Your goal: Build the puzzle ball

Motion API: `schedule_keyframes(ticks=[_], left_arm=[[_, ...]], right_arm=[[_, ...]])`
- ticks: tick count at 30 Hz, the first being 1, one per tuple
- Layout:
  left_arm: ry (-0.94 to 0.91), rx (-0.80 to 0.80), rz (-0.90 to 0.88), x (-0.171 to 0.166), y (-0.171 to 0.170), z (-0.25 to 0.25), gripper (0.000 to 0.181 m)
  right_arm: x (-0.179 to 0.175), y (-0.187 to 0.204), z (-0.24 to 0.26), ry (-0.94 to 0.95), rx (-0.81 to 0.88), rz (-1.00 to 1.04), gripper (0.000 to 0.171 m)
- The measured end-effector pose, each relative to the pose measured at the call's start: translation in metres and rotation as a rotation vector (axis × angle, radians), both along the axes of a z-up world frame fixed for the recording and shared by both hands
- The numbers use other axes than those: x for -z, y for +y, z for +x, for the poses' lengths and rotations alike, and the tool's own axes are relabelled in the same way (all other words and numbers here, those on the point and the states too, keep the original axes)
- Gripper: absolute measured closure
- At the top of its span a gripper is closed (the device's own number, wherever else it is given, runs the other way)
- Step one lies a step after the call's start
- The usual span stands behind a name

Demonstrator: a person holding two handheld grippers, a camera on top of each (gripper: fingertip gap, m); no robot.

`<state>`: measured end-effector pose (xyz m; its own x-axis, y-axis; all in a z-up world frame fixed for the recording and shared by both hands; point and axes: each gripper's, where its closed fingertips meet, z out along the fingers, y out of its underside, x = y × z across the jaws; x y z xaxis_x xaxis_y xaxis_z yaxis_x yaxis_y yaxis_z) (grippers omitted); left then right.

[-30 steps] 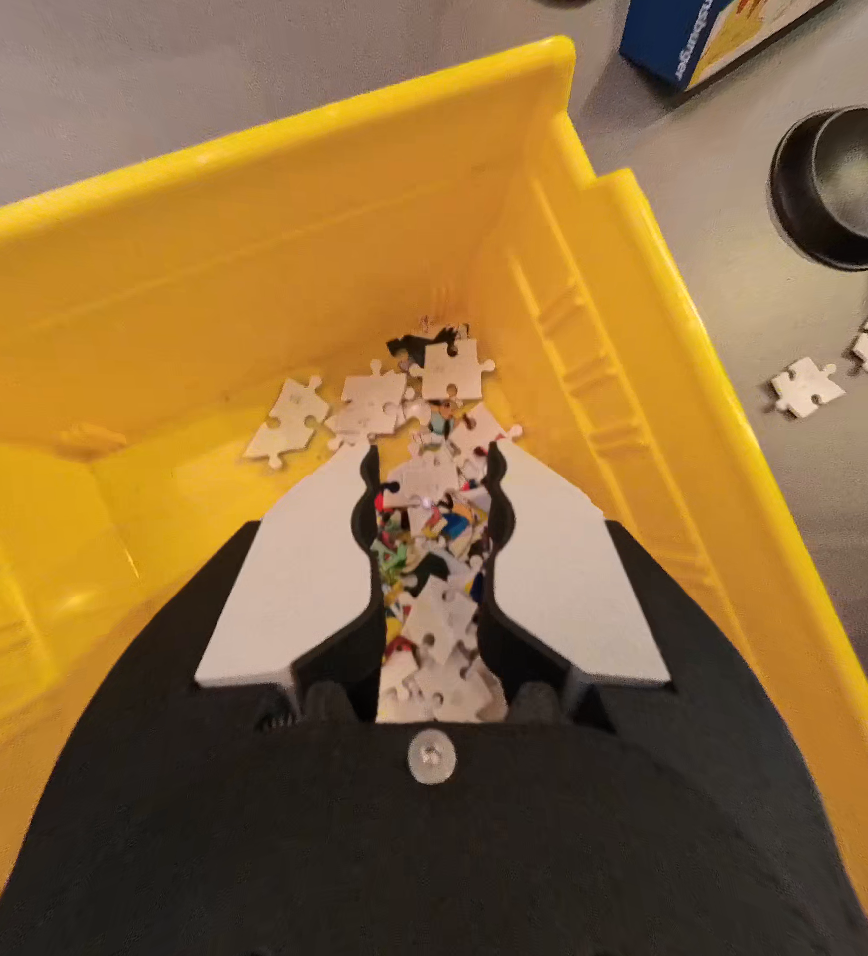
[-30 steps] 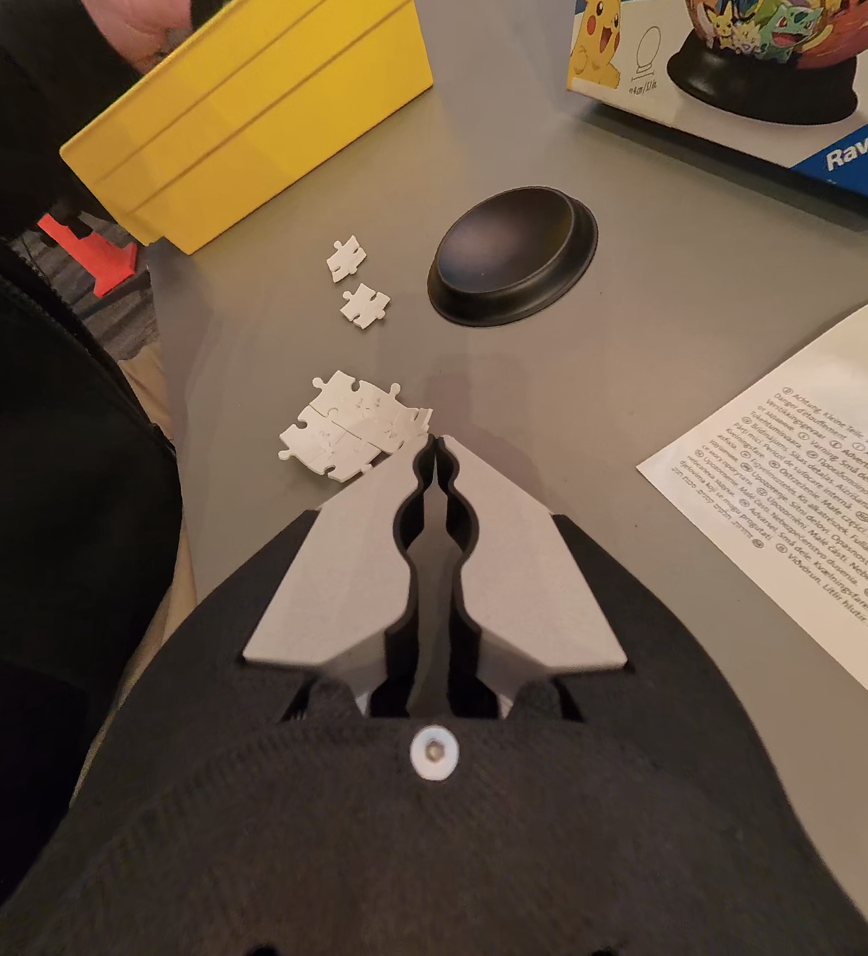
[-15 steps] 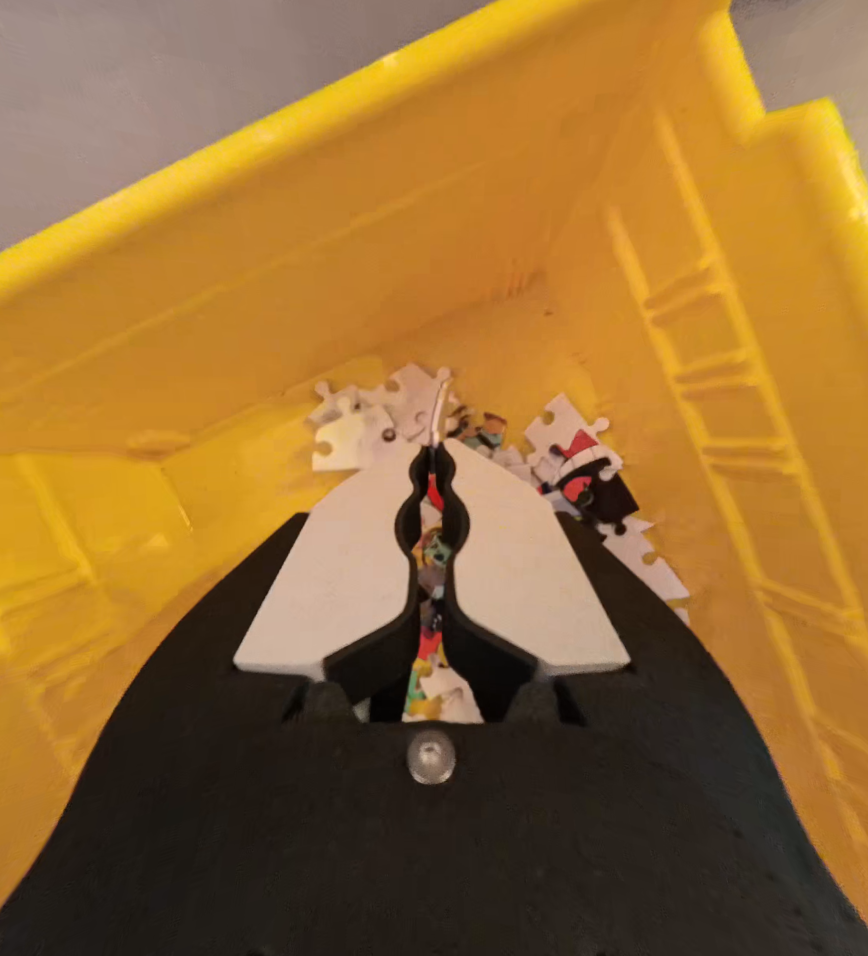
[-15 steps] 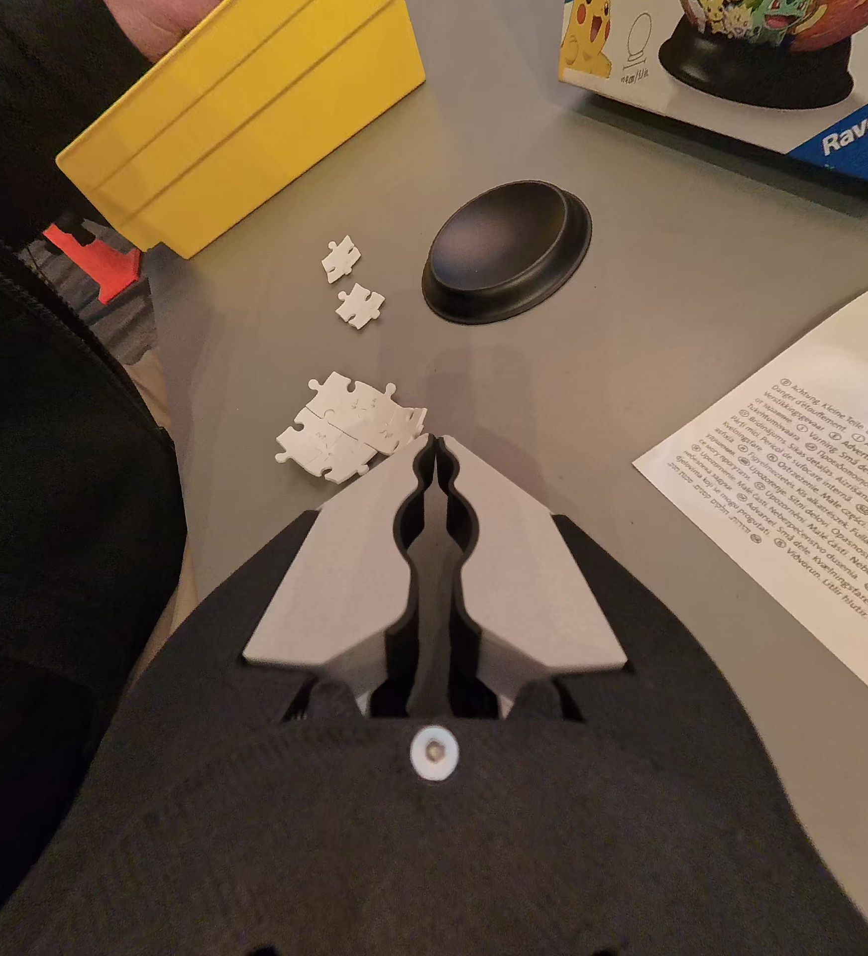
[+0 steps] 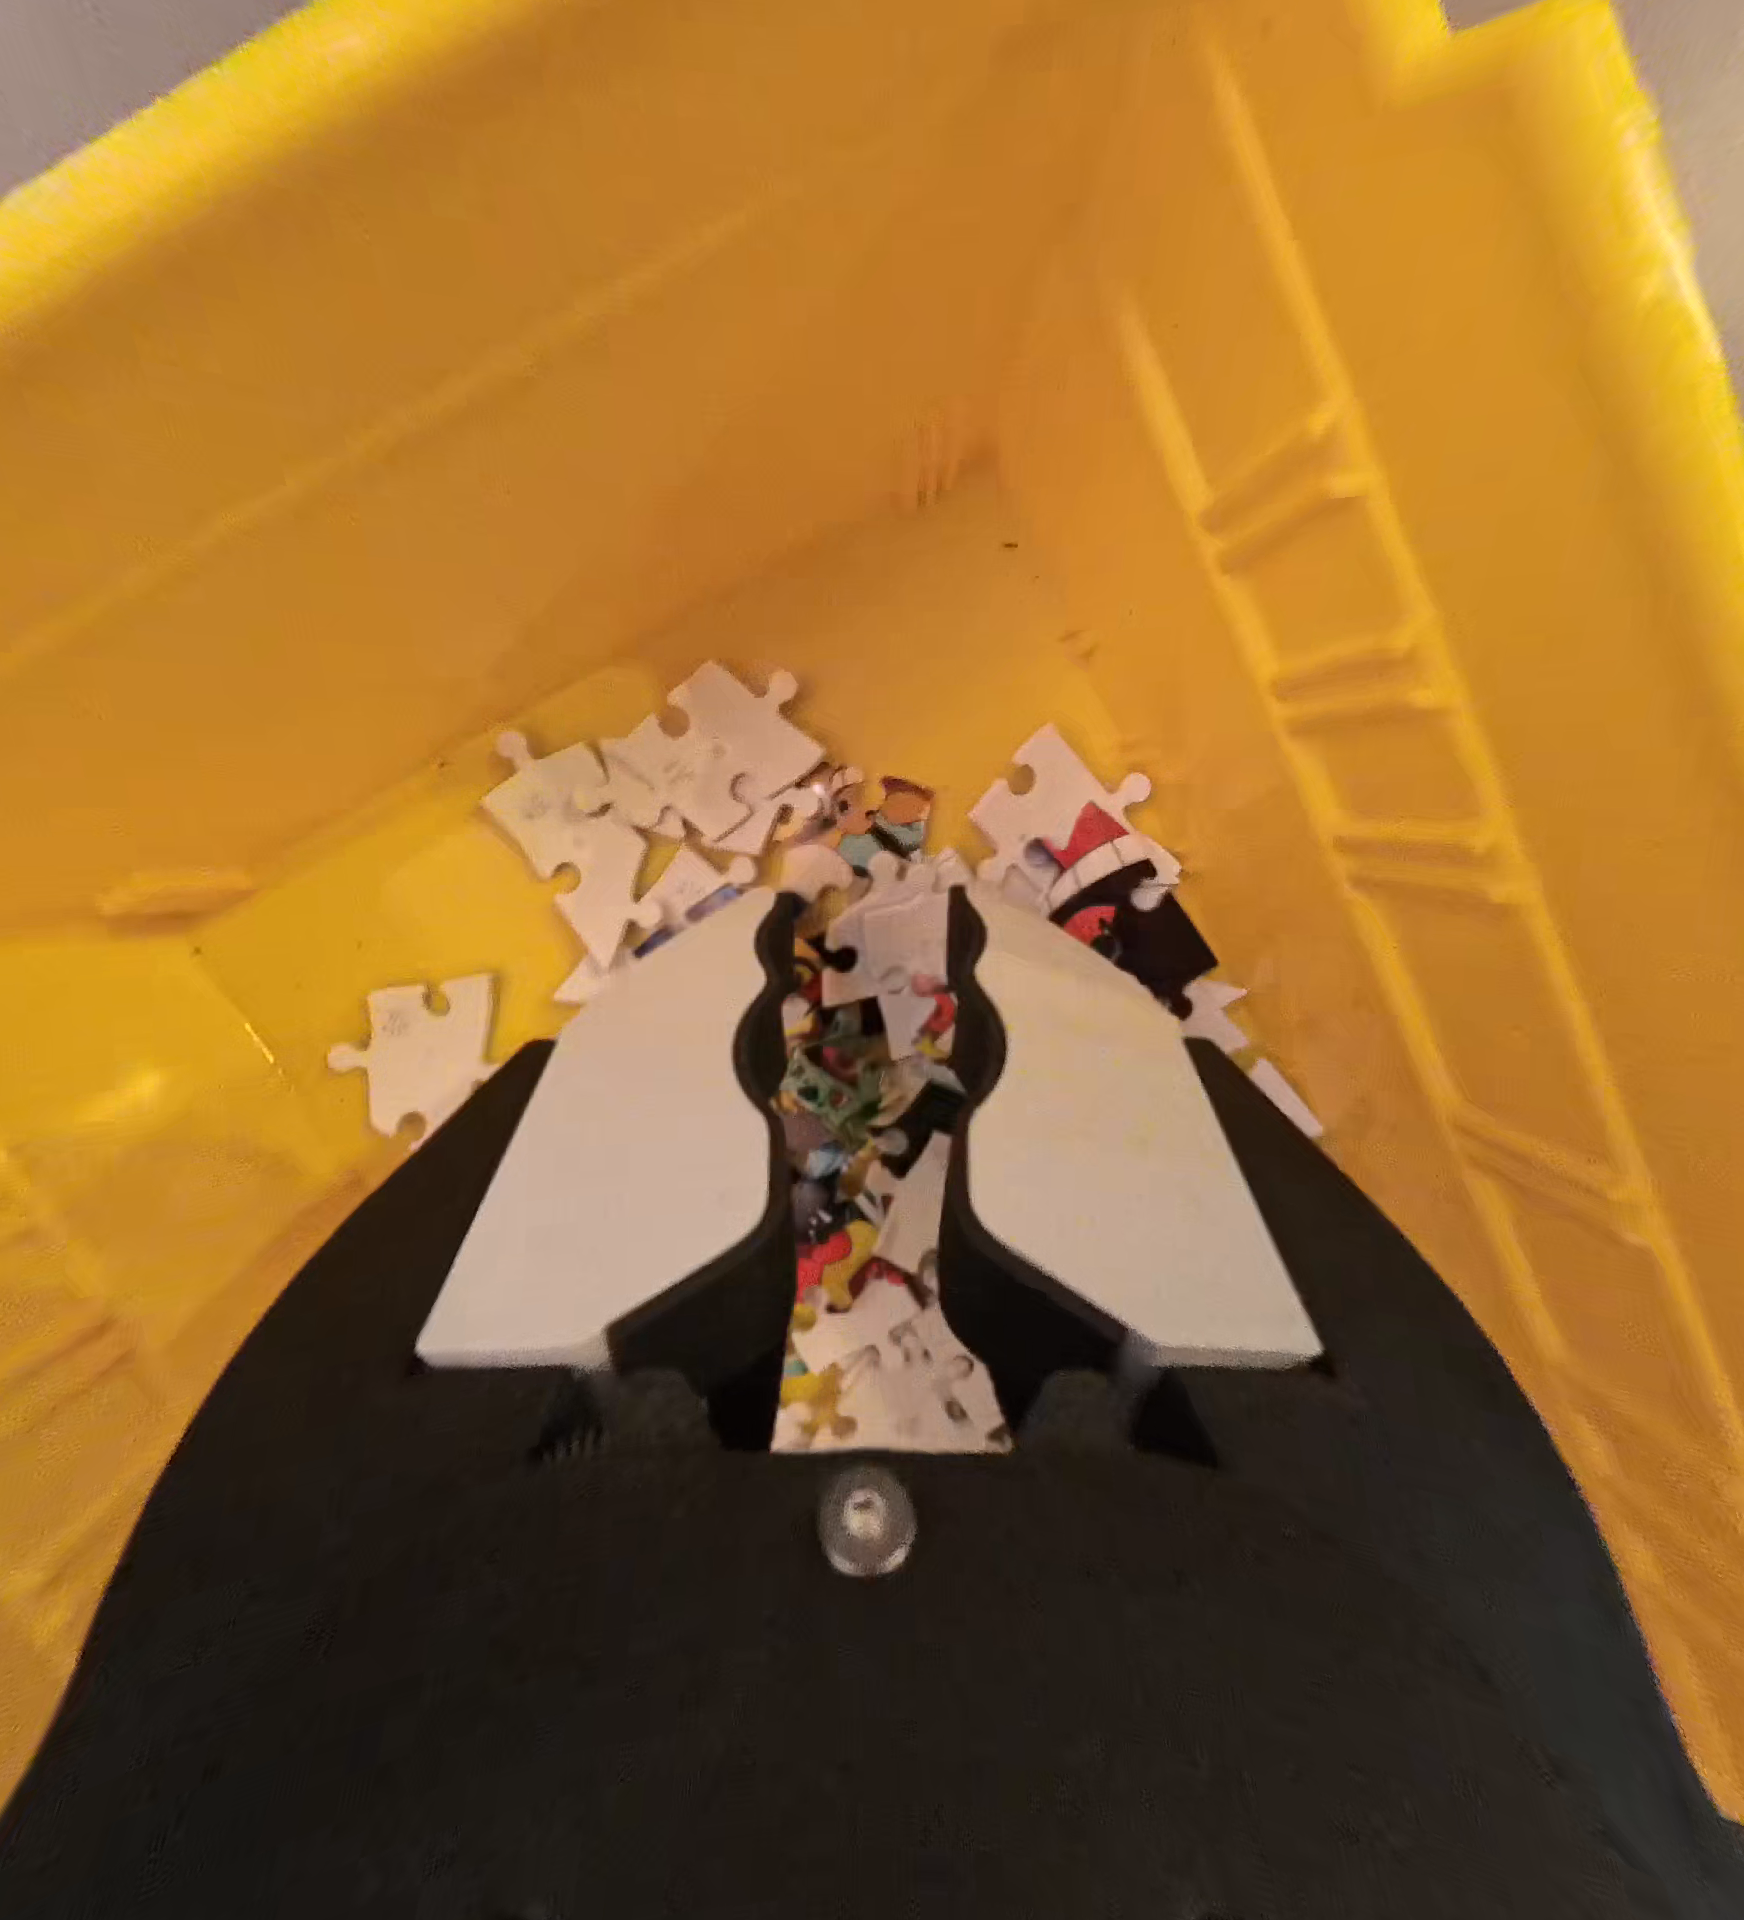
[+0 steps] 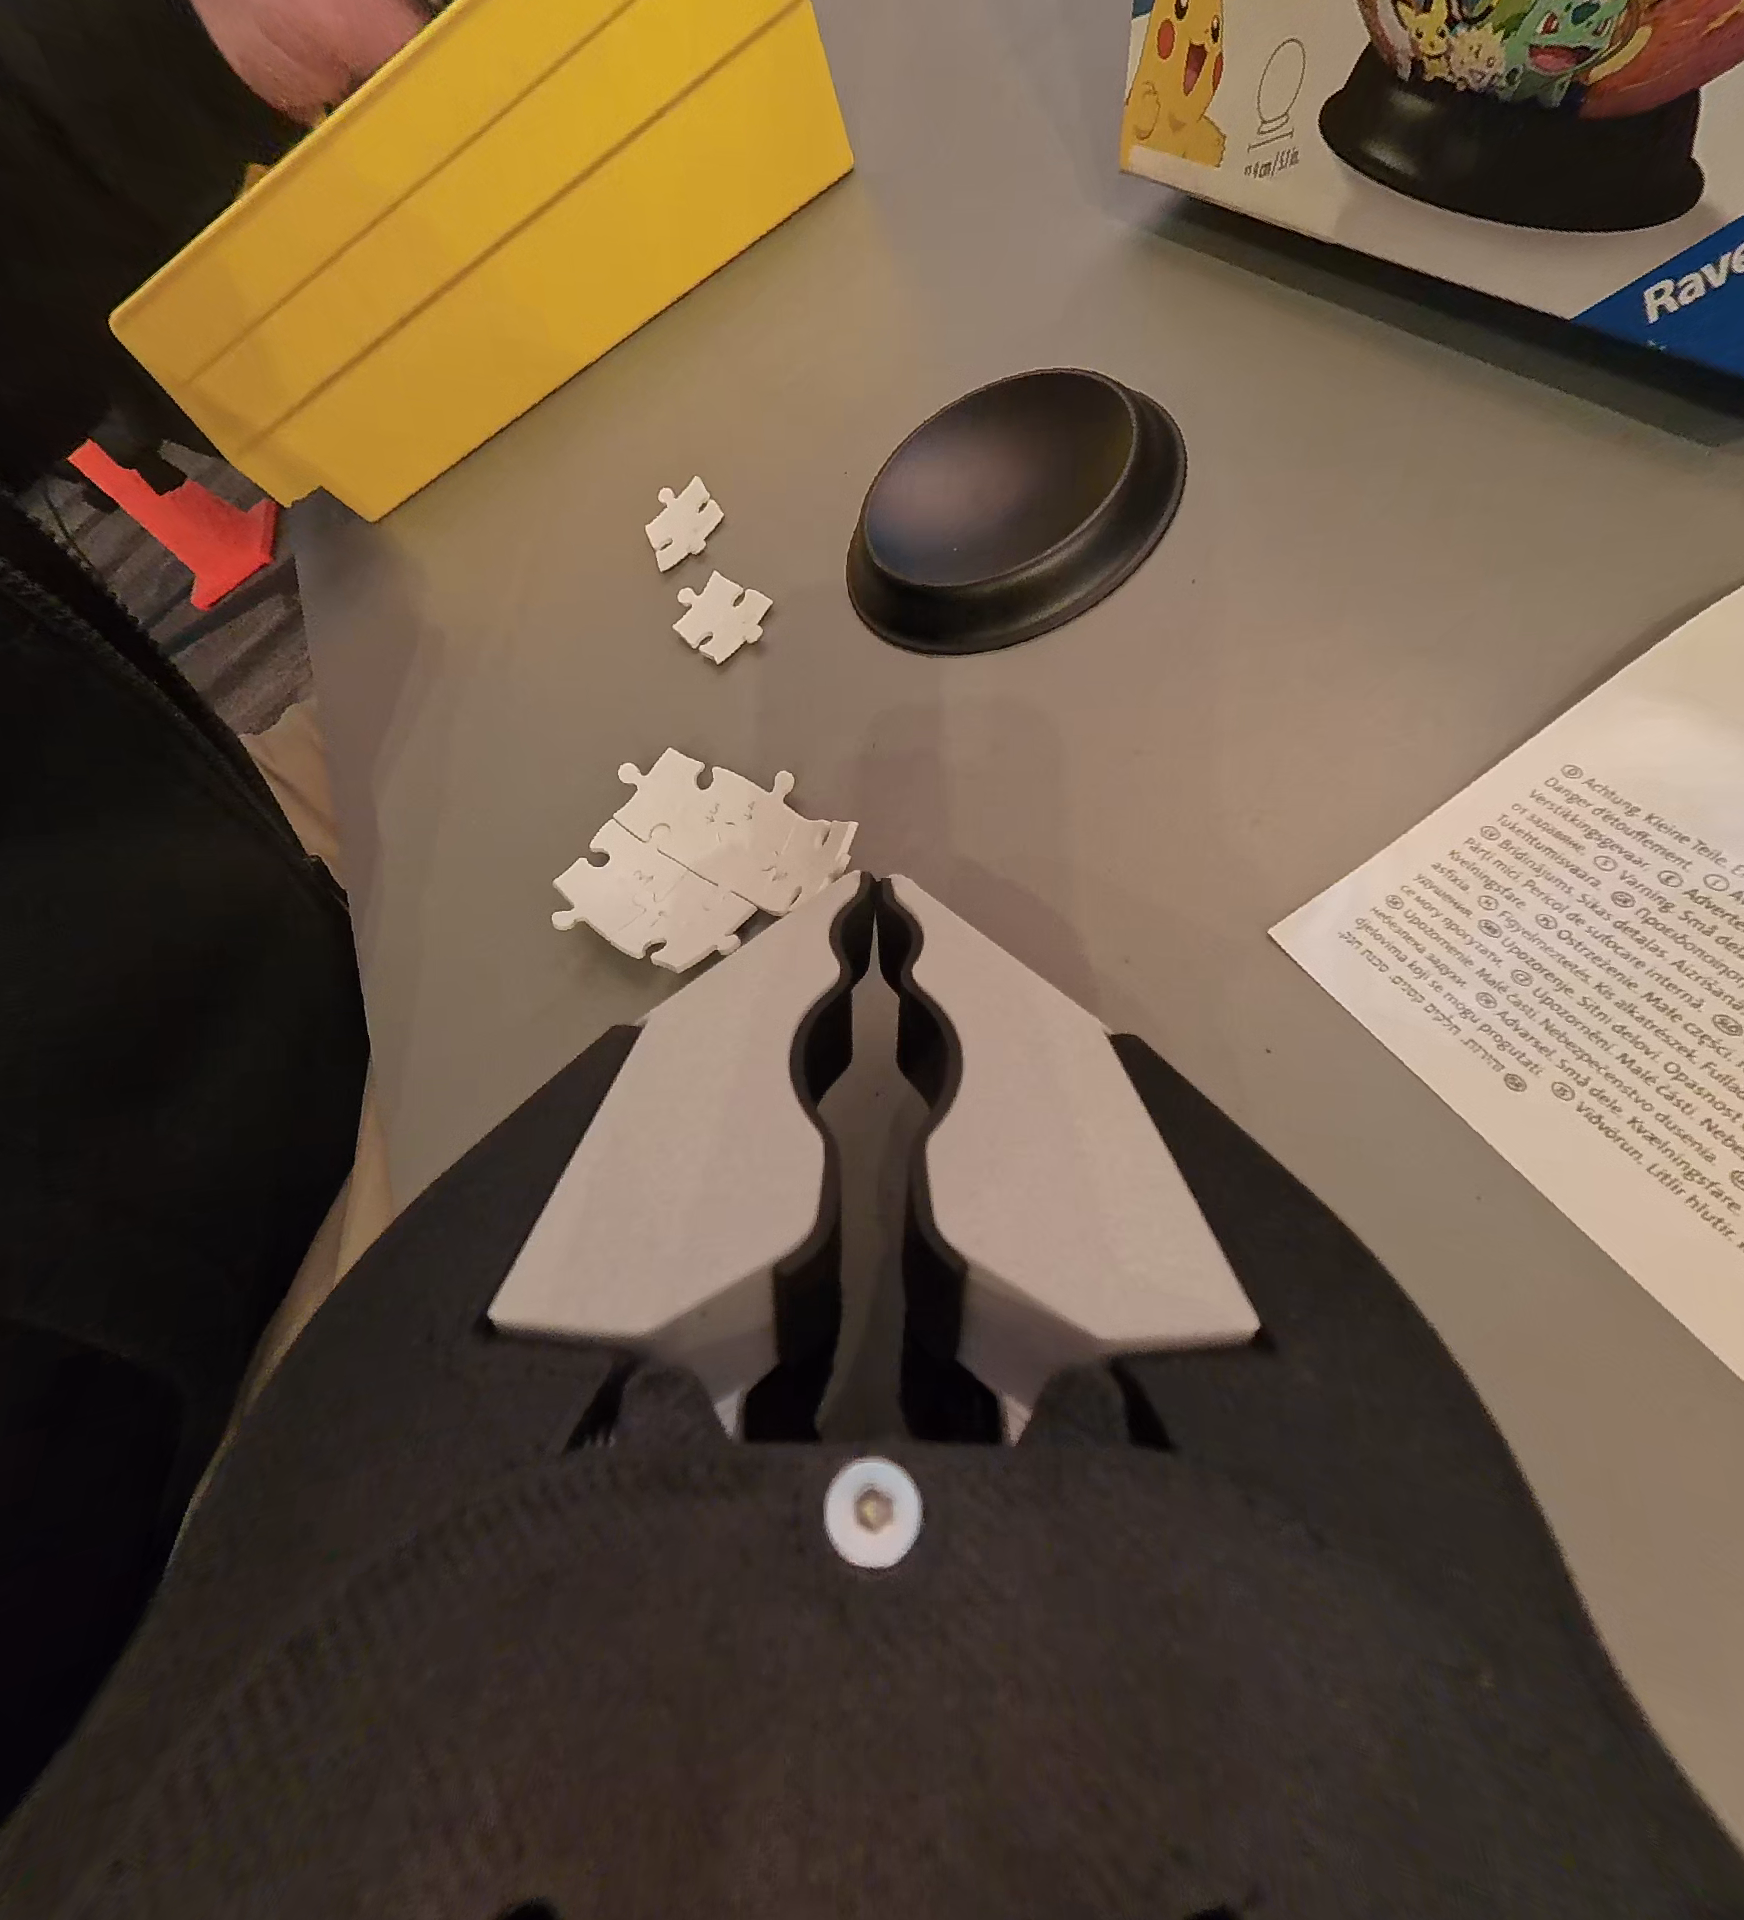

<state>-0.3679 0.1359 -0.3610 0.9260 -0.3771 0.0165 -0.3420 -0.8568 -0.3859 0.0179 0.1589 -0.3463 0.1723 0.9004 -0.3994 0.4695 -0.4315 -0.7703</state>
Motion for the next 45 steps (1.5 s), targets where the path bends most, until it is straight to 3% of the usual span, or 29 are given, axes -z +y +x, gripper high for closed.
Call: schedule_keyframes(ticks=[14, 16, 17, 23, 24, 26, 29, 31, 45], left_arm=[[0.078, -0.030, -0.105, 0.015, 0.000, -0.005, 0.143], [0.088, -0.009, -0.088, 0.014, 0.000, -0.006, 0.147], [0.093, 0.005, -0.071, 0.013, -0.001, -0.005, 0.175], [0.058, -0.041, -0.021, 0.009, -0.003, -0.011, 0.174], [0.051, -0.054, -0.006, 0.006, -0.002, -0.013, 0.171], [0.098, -0.082, -0.010, 0.007, 0.001, -0.022, 0.145], [0.096, -0.066, -0.019, 0.014, 0.008, -0.019, 0.130], [0.084, -0.069, -0.028, 0.014, 0.012, -0.020, 0.129], [0.040, -0.076, -0.034, 0.015, 0.021, -0.029, 0.156]], right_arm=[[-0.004, 0.000, 0.001, 0.030, -0.001, -0.005, 0.171], [-0.005, 0.000, 0.001, 0.032, -0.002, -0.005, 0.171], [-0.005, 0.000, 0.001, 0.034, -0.002, -0.007, 0.171], [-0.006, 0.000, 0.001, 0.039, -0.004, -0.010, 0.171], [-0.006, 0.000, 0.001, 0.039, -0.004, -0.011, 0.171], [-0.006, 0.000, 0.001, 0.040, -0.004, -0.012, 0.171], [-0.006, 0.000, 0.001, 0.040, -0.004, -0.011, 0.171], [-0.006, 0.000, 0.001, 0.041, -0.004, -0.010, 0.171], [-0.008, 0.000, 0.001, 0.054, -0.004, -0.018, 0.171]])
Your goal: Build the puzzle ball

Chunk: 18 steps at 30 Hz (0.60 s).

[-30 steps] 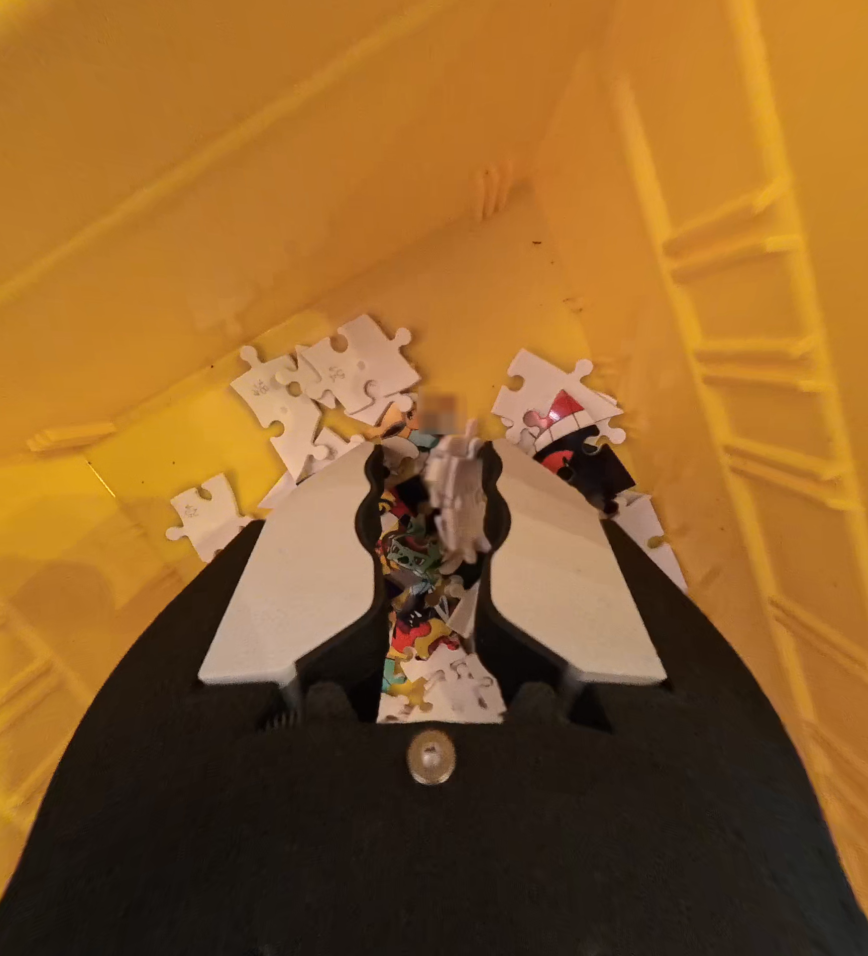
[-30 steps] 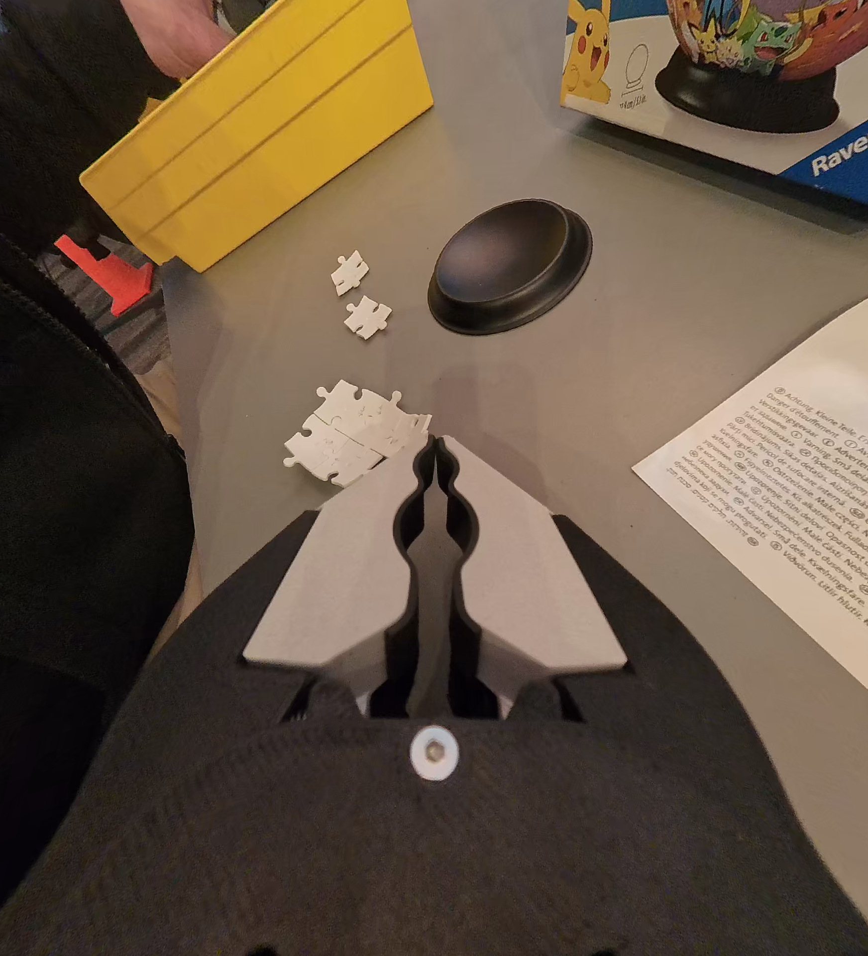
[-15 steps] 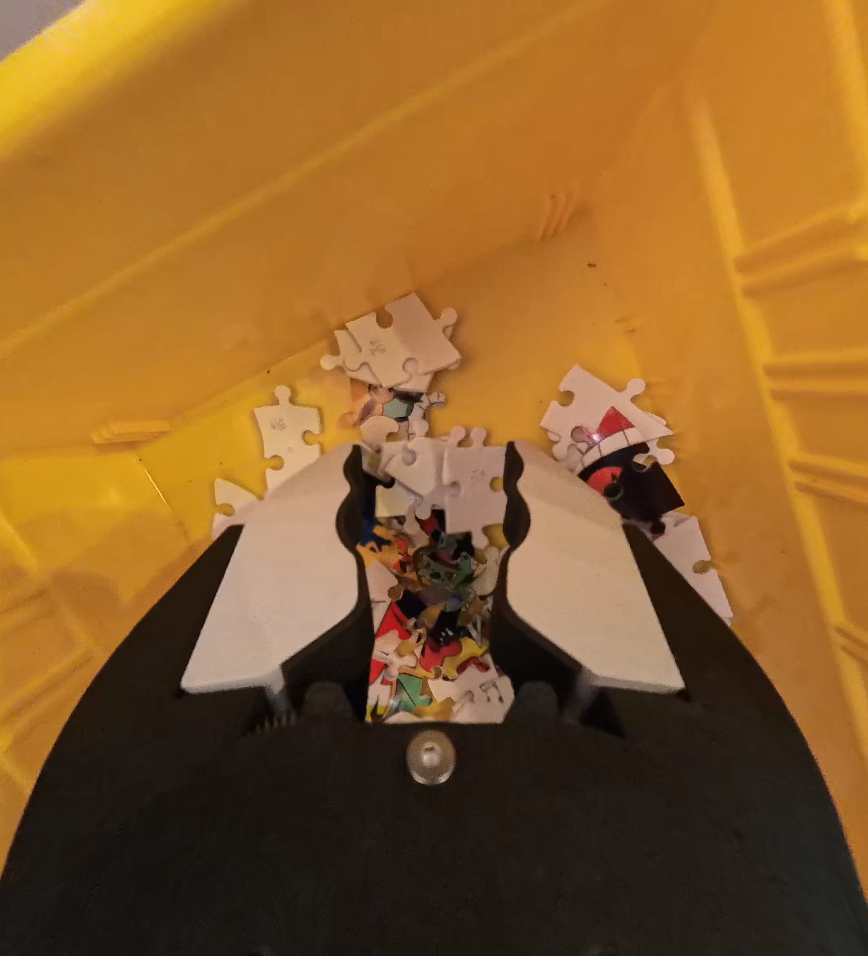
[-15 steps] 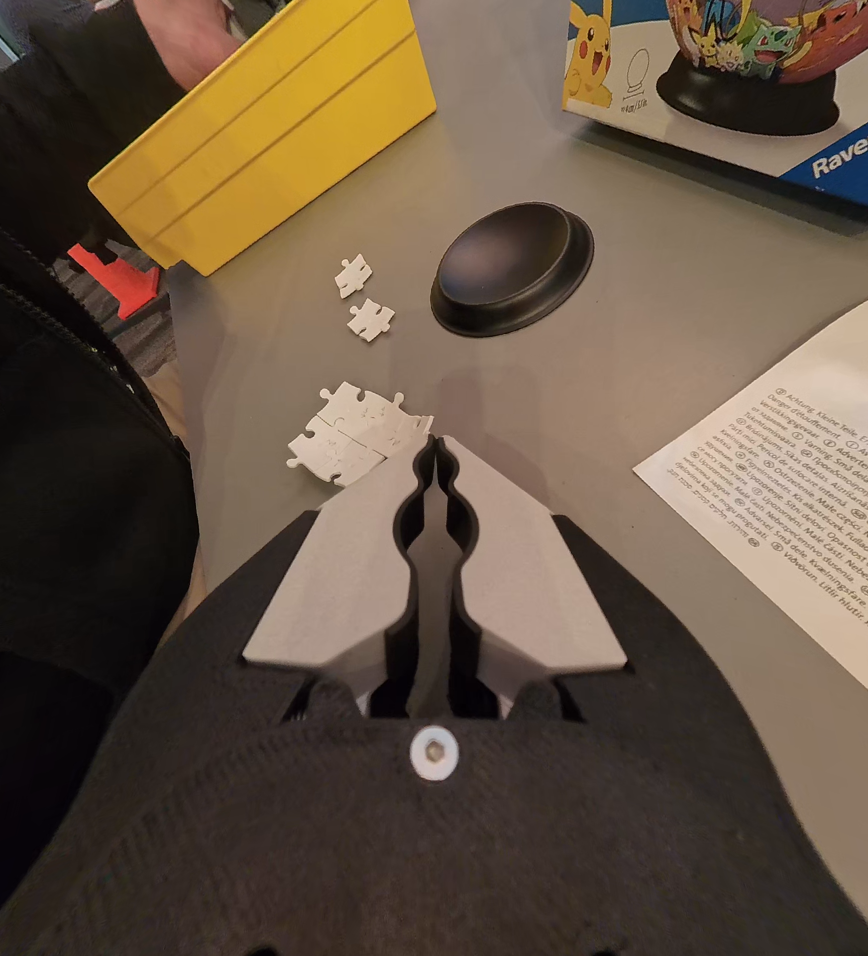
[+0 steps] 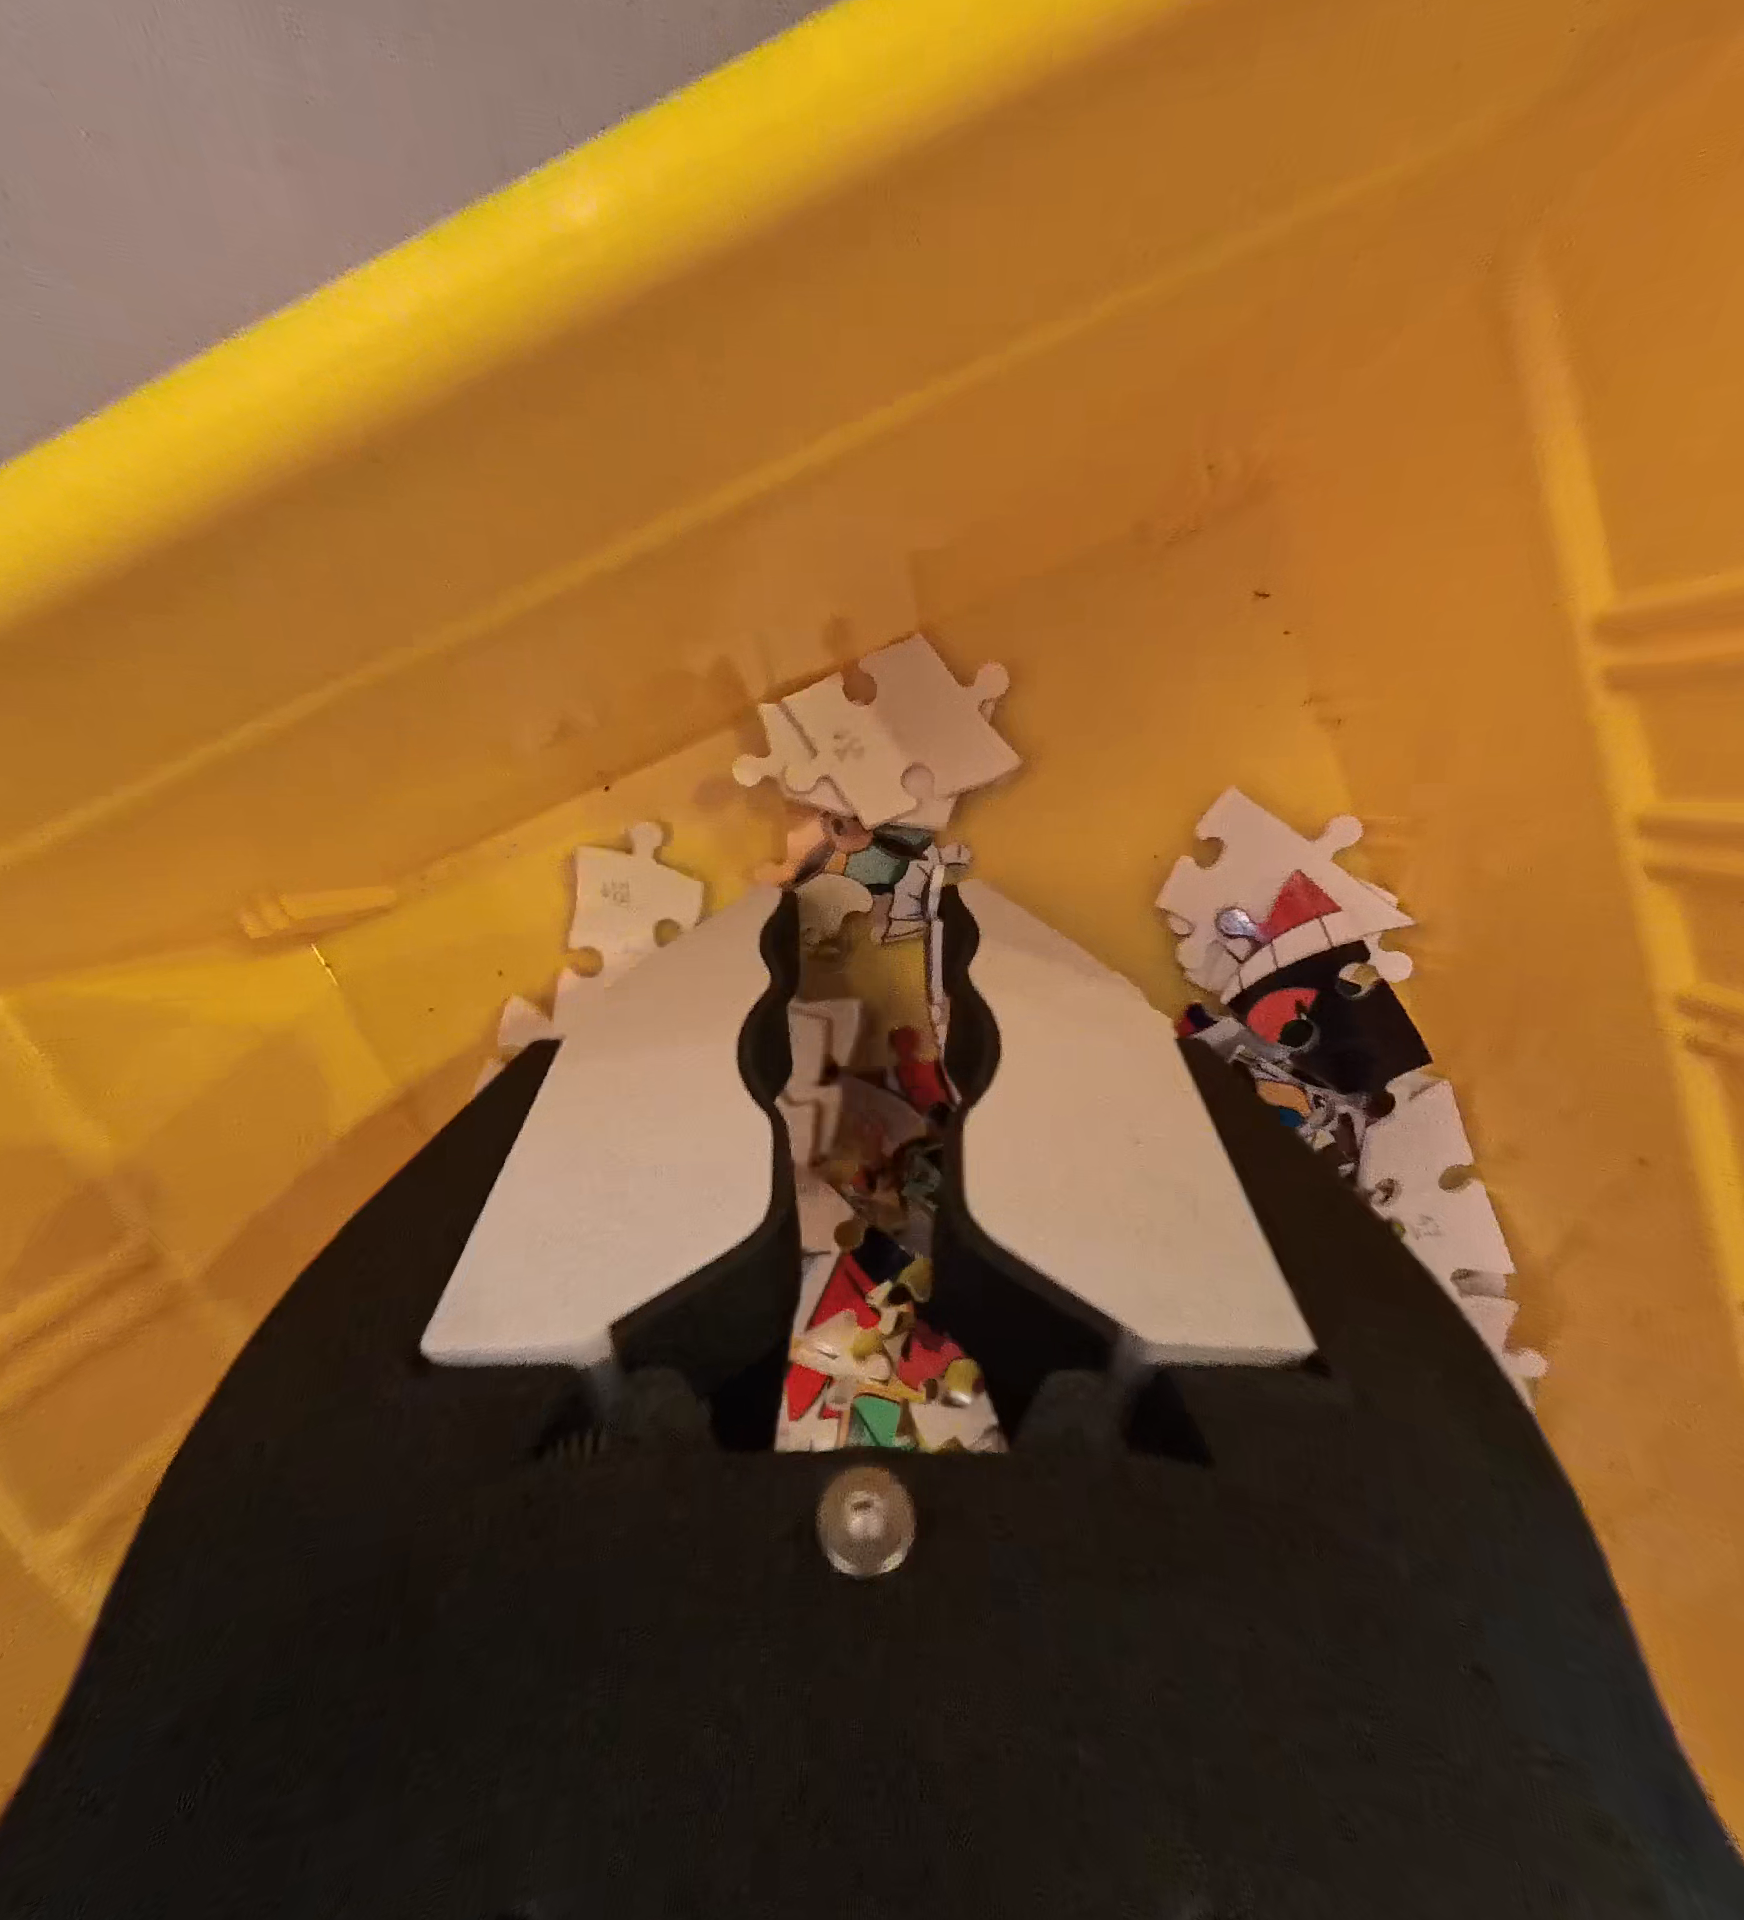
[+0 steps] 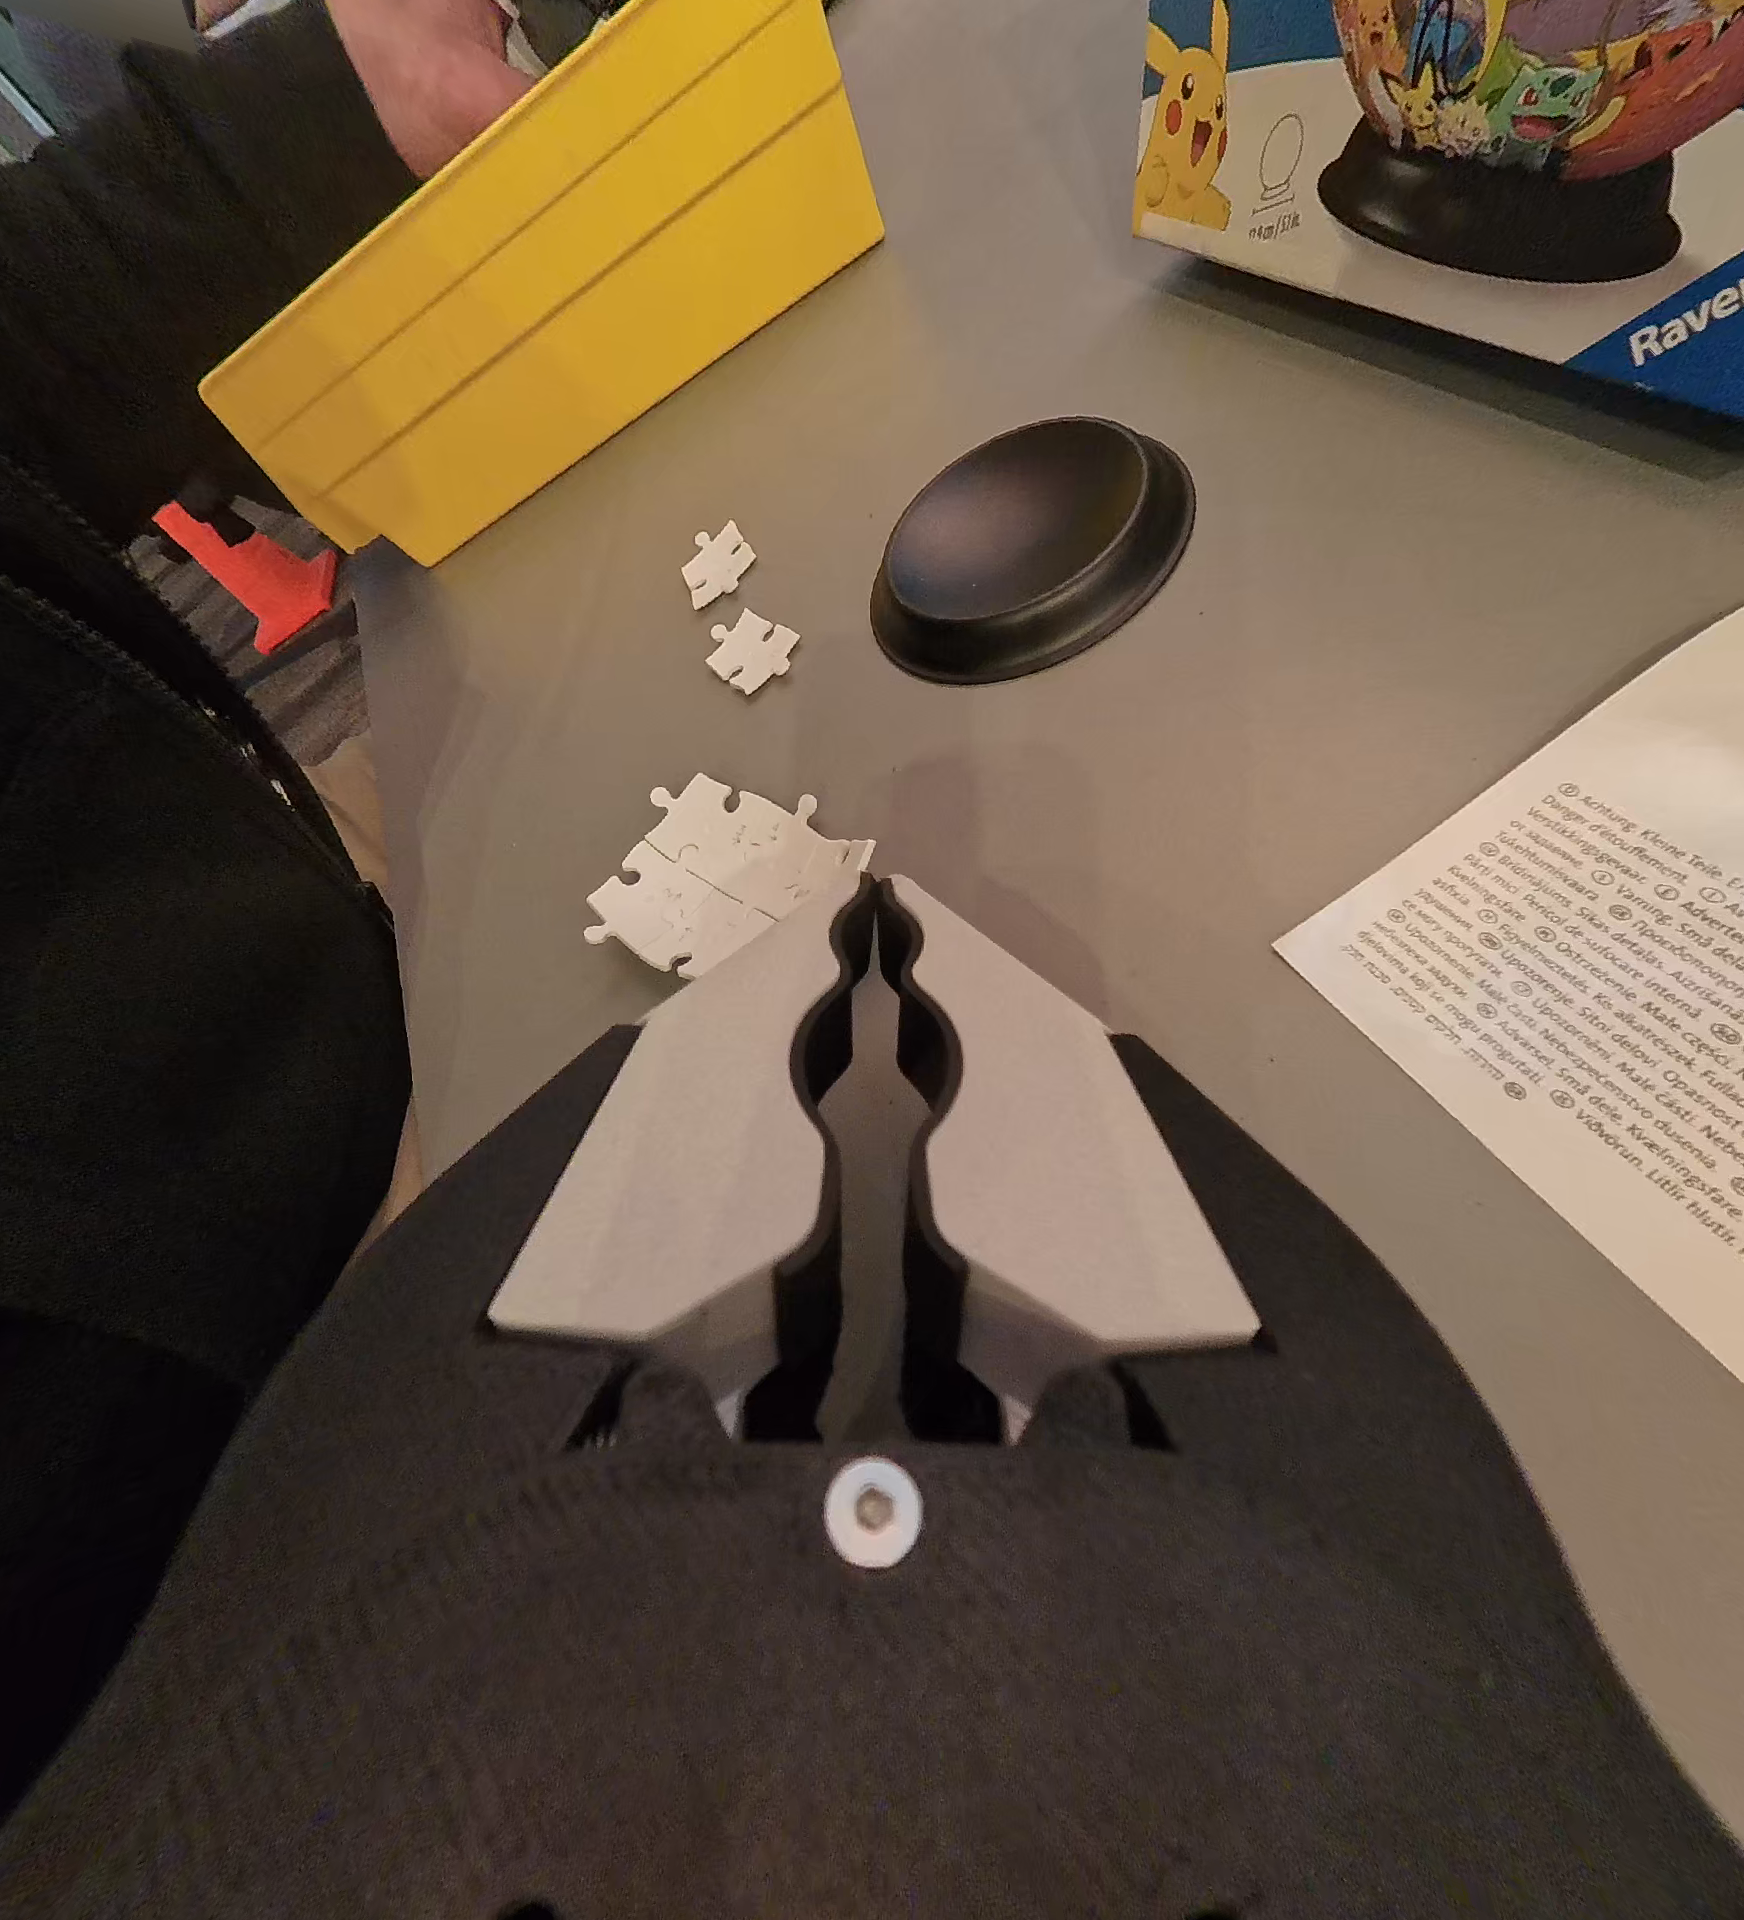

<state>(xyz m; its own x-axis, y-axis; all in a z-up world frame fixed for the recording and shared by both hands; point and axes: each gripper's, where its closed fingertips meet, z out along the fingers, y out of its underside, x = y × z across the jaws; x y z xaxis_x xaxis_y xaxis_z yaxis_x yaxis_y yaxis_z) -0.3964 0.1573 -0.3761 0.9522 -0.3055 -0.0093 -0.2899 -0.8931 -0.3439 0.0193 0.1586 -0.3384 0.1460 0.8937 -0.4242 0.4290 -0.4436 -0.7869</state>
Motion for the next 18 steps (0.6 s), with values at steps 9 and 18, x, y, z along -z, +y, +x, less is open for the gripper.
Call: schedule_keyframes(ticks=[9, 18], left_arm=[[-0.137, -0.052, 0.074, -0.016, -0.010, 0.002, 0.179], [0.033, -0.102, 0.071, -0.005, 0.002, -0.018, 0.136]], right_arm=[[-0.001, 0.000, 0.000, 0.005, -0.002, -0.001, 0.171], [-0.001, 0.000, 0.000, 0.004, -0.002, 0.003, 0.171]])
